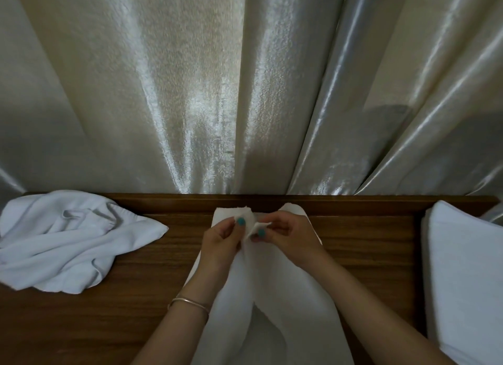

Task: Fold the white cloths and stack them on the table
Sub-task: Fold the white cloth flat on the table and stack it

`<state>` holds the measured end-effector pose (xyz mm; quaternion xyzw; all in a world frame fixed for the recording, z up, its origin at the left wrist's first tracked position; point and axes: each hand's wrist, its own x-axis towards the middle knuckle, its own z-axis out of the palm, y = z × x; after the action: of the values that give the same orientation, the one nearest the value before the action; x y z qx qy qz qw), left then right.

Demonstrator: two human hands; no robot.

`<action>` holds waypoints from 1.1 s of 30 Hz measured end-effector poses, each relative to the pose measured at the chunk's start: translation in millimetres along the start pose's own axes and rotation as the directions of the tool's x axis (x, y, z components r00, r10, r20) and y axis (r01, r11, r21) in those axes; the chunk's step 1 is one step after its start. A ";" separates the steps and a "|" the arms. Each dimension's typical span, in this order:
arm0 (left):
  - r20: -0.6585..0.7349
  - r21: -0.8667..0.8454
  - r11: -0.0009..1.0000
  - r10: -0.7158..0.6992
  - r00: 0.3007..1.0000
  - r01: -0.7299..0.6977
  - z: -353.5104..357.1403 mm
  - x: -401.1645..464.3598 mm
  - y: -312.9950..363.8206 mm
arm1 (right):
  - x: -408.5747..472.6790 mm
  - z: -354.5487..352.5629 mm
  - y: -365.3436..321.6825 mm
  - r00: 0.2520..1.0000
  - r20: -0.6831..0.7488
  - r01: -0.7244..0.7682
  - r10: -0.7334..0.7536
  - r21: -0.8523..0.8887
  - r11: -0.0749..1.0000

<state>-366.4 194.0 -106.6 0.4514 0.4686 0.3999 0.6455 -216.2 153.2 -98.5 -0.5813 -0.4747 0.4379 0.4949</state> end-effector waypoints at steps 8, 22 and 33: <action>0.123 0.291 0.939 0.154 0.980 -0.185 4.1 -7.3 -1.7 | 0.1 -2.3 -5.1 0.999 0.013 0.037 -0.037 -0.043 0.998; 0.171 0.443 0.851 0.227 0.959 -0.281 0.2 -12.8 1.0 | 4.2 -6.9 -7.2 0.995 0.070 0.091 -0.072 -0.329 0.940; 0.219 0.381 0.876 0.227 0.949 -0.297 3.7 -19.0 6.7 | 6.6 -2.0 3.3 0.993 -0.036 0.092 -0.115 -0.392 0.915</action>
<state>-368.1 177.2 -95.0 0.6677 0.4203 0.3376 0.5133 -212.8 159.2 -101.7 -0.6547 -0.5679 0.2910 0.4053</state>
